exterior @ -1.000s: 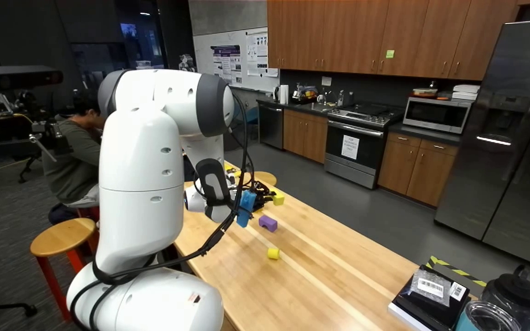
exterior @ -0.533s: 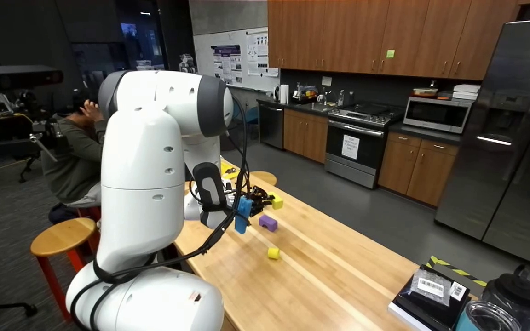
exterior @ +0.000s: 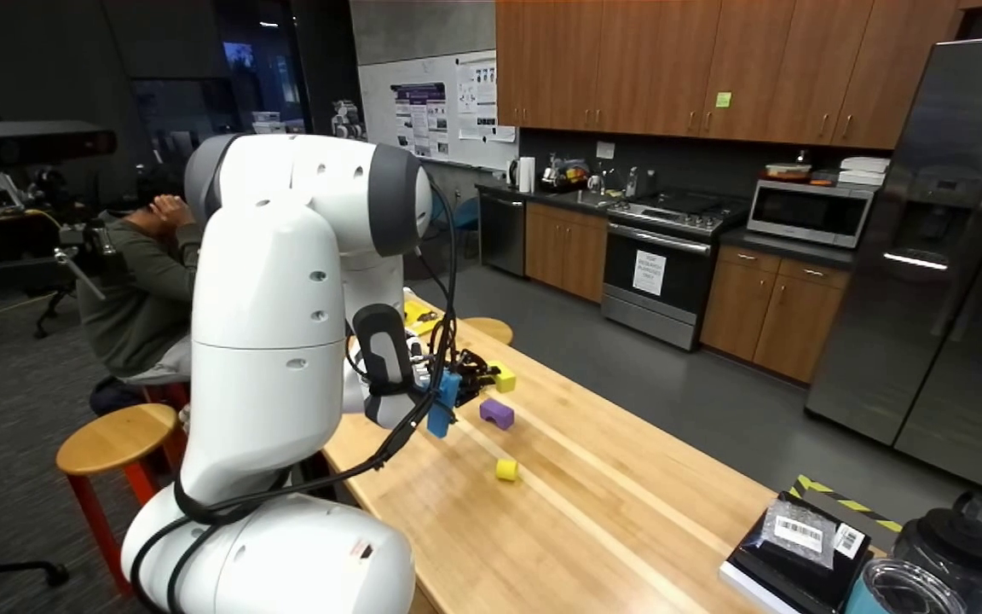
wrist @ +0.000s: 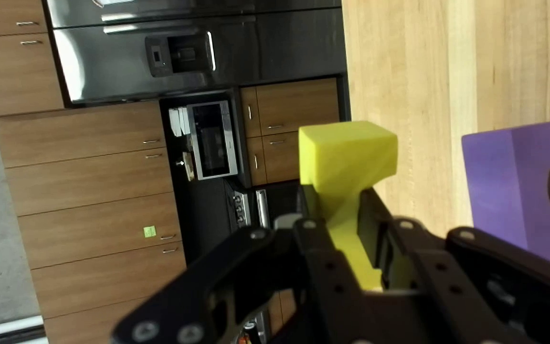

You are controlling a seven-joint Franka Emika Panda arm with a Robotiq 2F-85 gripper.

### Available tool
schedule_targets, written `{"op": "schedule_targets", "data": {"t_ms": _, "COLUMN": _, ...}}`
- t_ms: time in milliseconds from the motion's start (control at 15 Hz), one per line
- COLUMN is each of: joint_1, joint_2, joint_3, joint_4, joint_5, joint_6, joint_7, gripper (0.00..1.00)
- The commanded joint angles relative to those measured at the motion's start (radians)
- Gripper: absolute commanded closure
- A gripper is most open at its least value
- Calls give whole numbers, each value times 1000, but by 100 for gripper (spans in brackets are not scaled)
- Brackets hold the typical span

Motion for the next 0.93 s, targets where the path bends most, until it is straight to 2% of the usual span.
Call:
{"op": "schedule_targets", "data": {"t_ms": 0, "joint_1": -3, "joint_2": 5, "joint_3": 10, "joint_4": 1, "joint_5": 1, "joint_6": -2, "joint_7": -2, "gripper": 76}}
{"op": "schedule_targets", "data": {"t_ms": 133, "joint_1": -2, "joint_2": 9, "joint_3": 12, "joint_4": 1, "joint_5": 1, "joint_6": -3, "joint_7": -2, "gripper": 76}}
{"op": "schedule_targets", "data": {"t_ms": 200, "joint_1": -2, "joint_2": 13, "joint_3": 13, "joint_4": 1, "joint_5": -2, "joint_6": 1, "joint_7": 1, "gripper": 94}}
{"op": "schedule_targets", "data": {"t_ms": 400, "joint_1": -2, "joint_2": 16, "joint_3": 16, "joint_4": 0, "joint_5": 1, "joint_6": -1, "joint_7": -2, "gripper": 94}}
{"op": "schedule_targets", "data": {"t_ms": 467, "joint_1": -1, "joint_2": 20, "joint_3": 17, "joint_4": 1, "joint_5": 1, "joint_6": -2, "joint_7": -2, "gripper": 76}}
{"op": "schedule_targets", "data": {"t_ms": 533, "joint_1": -1, "joint_2": 22, "joint_3": 18, "joint_4": 1, "joint_5": 1, "joint_6": -2, "joint_7": -2, "gripper": 76}}
{"op": "schedule_targets", "data": {"t_ms": 600, "joint_1": -1, "joint_2": 23, "joint_3": 18, "joint_4": 1, "joint_5": 1, "joint_6": -2, "joint_7": -2, "gripper": 94}}
{"op": "schedule_targets", "data": {"t_ms": 867, "joint_1": 4, "joint_2": 40, "joint_3": 22, "joint_4": 9, "joint_5": -8, "joint_6": -3, "joint_7": 5, "gripper": 94}}
